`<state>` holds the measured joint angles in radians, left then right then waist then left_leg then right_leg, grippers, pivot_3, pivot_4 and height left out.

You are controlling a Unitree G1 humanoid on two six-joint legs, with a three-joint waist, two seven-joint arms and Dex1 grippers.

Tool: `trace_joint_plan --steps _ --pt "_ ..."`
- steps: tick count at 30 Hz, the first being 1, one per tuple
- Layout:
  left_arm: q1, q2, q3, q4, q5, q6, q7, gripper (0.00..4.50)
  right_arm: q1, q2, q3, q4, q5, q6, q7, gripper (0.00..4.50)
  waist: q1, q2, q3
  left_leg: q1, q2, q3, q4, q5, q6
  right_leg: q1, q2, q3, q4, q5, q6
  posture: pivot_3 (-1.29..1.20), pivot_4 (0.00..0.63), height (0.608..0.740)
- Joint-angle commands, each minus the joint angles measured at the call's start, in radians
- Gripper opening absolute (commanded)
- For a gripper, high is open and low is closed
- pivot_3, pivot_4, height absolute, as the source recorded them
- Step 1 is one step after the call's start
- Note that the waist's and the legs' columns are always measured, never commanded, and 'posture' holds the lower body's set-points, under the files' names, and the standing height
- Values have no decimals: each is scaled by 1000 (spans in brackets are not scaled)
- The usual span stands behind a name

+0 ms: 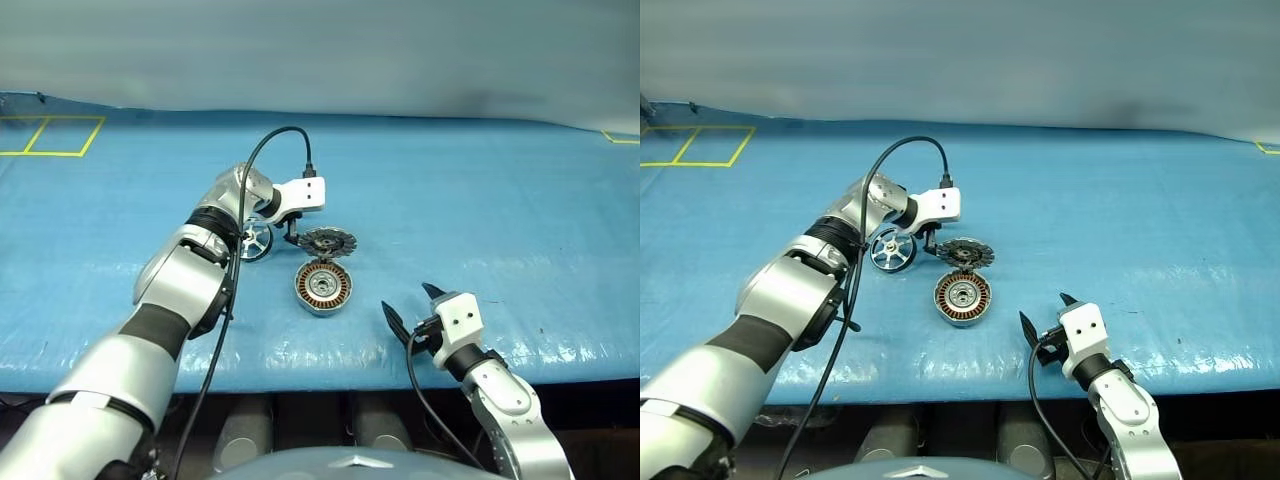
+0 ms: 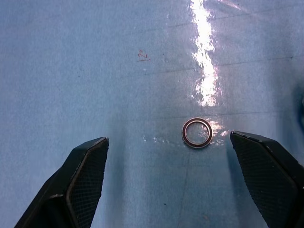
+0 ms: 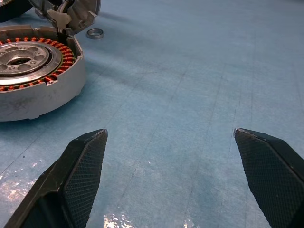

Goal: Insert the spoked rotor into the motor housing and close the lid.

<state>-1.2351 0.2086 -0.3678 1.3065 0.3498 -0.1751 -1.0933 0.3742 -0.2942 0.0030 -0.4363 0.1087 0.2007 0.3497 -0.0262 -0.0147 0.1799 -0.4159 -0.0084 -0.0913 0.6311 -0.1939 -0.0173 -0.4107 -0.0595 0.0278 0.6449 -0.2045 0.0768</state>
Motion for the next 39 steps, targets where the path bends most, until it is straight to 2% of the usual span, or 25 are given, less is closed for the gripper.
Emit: trace_joint_plan --steps 1,5,6,8,11,26,39 --pt "0 5 15 -14 -9 -32 -22 4500 -7 4 -14 -23 11 -5 -6 4487 -1 0 0 0 0 0 0 0 0 0 0 0 0 0 0 0 150 740" --pt "12 14 10 -13 0 -28 -31 4500 -23 2 -7 -14 7 3 -5 4487 -1 0 0 0 0 0 0 0 0 0 0 0 0 0 0 0 150 740" --pt "14 15 10 -13 1 -23 -28 4192 -29 2 -7 -14 7 6 -4 4500 -1 0 0 0 0 0 0 0 0 0 0 0 0 0 0 0 150 740" --pt "18 17 13 -11 -1 -12 -23 3881 -39 1 -8 -12 7 9 -4 4500 -1 0 0 0 0 0 0 0 0 0 0 0 0 0 0 0 150 740" --pt "27 23 13 -8 2 -2 -7 2903 -45 2 -9 -11 8 11 -4 4500 0 0 0 0 0 0 0 0 0 0 0 0 0 0 0 0 150 740" --pt "39 5 79 -14 -52 13 11 2903 -43 9 -3 -8 -4 23 -11 4500 0 0 0 0 0 0 1 0 0 1 0 0 1 0 1 0 150 740" --pt "60 -16 83 -8 -55 35 24 2903 -31 7 1 -11 -21 32 -22 4500 -1 0 0 1 0 0 1 0 0 1 0 0 1 1 1 0 150 740"
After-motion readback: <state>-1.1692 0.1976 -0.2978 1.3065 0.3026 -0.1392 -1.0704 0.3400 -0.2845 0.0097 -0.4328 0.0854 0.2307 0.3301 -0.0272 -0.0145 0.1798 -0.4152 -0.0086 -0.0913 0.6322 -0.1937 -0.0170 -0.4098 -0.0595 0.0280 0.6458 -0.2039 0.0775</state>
